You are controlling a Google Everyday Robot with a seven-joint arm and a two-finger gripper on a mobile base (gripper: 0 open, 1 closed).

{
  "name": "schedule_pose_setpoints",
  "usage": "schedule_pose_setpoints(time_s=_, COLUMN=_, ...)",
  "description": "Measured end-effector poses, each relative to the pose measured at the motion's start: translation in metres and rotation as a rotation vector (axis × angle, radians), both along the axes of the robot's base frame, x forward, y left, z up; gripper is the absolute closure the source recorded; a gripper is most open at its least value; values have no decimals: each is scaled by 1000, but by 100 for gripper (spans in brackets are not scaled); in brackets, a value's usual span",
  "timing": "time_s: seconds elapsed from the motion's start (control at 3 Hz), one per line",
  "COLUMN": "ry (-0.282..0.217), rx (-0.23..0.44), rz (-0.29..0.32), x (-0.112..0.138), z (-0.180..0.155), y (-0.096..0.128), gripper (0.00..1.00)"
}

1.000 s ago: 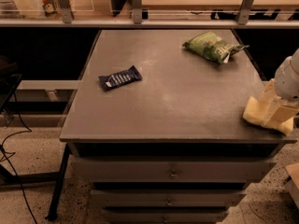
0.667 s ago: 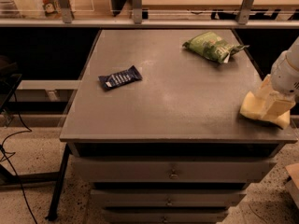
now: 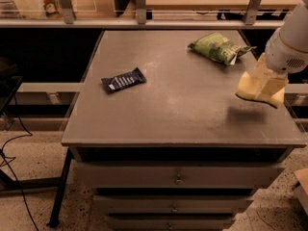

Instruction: Move sponge near green jalapeno chip bag

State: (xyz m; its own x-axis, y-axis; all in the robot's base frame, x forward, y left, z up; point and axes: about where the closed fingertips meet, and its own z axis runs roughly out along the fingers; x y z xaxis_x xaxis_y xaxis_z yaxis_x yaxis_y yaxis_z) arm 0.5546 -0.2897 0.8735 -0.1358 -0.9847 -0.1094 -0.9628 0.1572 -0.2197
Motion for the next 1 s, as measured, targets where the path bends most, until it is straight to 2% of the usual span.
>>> schedule_pose_setpoints(time_s=0.33, ry=-83, rx=19, rz=-5, x=36, z=17, y=16, gripper=49)
schedule_pose_setpoints(time_s=1.0, ry=-335, rx=106, rz=-53, x=95, z=42, y=47, gripper=3)
